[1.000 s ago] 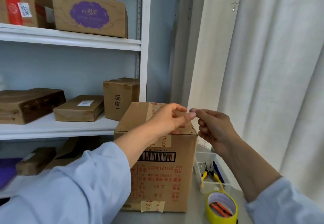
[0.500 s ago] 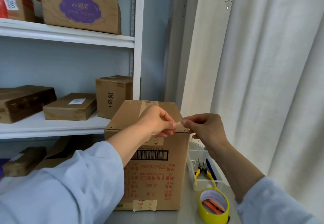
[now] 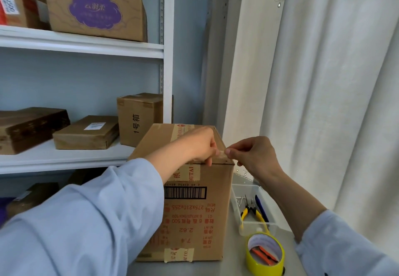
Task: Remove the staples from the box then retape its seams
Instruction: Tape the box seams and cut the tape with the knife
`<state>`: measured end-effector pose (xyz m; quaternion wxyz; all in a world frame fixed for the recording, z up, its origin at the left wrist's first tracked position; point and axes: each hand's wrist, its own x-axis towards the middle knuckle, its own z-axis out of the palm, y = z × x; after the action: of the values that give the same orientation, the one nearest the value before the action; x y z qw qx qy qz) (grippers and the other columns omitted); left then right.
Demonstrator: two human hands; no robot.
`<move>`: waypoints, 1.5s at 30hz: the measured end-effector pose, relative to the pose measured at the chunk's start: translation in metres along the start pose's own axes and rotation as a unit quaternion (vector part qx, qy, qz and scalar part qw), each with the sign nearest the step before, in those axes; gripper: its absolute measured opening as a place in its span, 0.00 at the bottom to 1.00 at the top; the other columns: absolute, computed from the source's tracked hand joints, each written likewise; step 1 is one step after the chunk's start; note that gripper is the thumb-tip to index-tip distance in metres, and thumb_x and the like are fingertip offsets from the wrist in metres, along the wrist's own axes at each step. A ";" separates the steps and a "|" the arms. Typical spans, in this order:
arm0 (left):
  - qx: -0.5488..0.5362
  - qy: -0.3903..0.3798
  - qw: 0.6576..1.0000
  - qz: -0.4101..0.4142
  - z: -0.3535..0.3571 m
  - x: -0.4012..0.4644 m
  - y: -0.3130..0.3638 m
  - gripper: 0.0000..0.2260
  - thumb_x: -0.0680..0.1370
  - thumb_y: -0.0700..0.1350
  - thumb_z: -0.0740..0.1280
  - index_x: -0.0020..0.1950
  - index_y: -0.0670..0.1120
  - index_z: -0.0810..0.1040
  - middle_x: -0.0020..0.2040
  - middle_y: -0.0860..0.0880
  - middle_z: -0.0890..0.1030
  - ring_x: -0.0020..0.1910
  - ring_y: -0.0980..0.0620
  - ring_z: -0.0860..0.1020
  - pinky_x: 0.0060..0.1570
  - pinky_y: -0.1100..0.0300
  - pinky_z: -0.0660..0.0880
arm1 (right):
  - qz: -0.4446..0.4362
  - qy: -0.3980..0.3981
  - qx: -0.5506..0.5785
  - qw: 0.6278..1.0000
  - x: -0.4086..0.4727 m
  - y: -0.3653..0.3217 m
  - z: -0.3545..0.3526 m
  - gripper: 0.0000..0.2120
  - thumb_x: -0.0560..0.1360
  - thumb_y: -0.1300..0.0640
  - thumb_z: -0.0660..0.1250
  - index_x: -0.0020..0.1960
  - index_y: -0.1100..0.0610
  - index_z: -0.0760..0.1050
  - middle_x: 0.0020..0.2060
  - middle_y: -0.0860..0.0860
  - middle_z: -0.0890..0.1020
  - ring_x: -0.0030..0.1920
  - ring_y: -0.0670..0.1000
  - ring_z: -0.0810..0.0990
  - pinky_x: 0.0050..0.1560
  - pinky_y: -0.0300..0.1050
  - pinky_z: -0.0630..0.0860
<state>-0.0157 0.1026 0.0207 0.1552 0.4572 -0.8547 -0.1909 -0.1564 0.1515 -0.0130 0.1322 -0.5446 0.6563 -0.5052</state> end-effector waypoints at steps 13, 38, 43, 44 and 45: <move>-0.022 -0.076 0.997 -0.022 -0.005 0.014 -0.008 0.11 0.78 0.49 0.66 0.54 0.43 0.79 0.30 0.50 0.76 0.24 0.55 0.66 0.21 0.65 0.63 | 0.007 -0.039 -0.065 0.997 0.011 0.008 -0.001 0.12 0.69 0.58 0.74 0.52 0.56 0.81 0.42 0.53 0.83 0.39 0.49 0.78 0.44 0.46 0.78; -0.105 -0.050 0.993 -0.026 0.002 0.011 -0.015 0.06 0.76 0.39 0.66 0.46 0.51 0.77 0.41 0.52 0.77 0.37 0.57 0.72 0.33 0.64 0.67 | 0.171 -0.133 0.164 0.962 0.001 0.018 0.008 0.12 0.78 0.63 0.61 0.55 0.53 0.78 0.36 0.52 0.74 0.34 0.47 0.72 0.37 0.44 0.76; -0.129 -0.017 0.991 0.008 0.004 0.002 -0.023 0.16 0.75 0.33 0.61 0.52 0.51 0.80 0.39 0.55 0.72 0.35 0.58 0.69 0.34 0.63 0.66 | 0.153 -0.127 0.138 0.970 -0.001 0.011 0.008 0.15 0.80 0.62 0.56 0.57 0.51 0.79 0.40 0.53 0.74 0.38 0.48 0.72 0.38 0.43 0.77; -0.134 -0.014 0.991 0.016 0.004 0.000 -0.024 0.17 0.75 0.33 0.60 0.51 0.52 0.81 0.38 0.56 0.72 0.34 0.58 0.68 0.35 0.63 0.66 | 0.150 -0.132 0.138 0.970 -0.004 0.009 0.008 0.11 0.80 0.56 0.58 0.58 0.51 0.78 0.42 0.53 0.75 0.40 0.49 0.73 0.38 0.42 0.78; -0.140 -0.011 0.990 0.026 0.005 -0.002 -0.025 0.17 0.75 0.33 0.59 0.49 0.53 0.81 0.38 0.57 0.72 0.35 0.59 0.68 0.37 0.63 0.67 | 0.142 -0.138 0.128 0.972 -0.006 0.009 0.009 0.11 0.79 0.49 0.62 0.58 0.50 0.77 0.44 0.52 0.76 0.42 0.49 0.74 0.38 0.42 0.78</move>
<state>0.0010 0.0922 0.0044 0.2130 0.4067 -0.8328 -0.3095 -0.1532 0.1515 -0.0265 0.3603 -0.4889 0.6321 -0.4813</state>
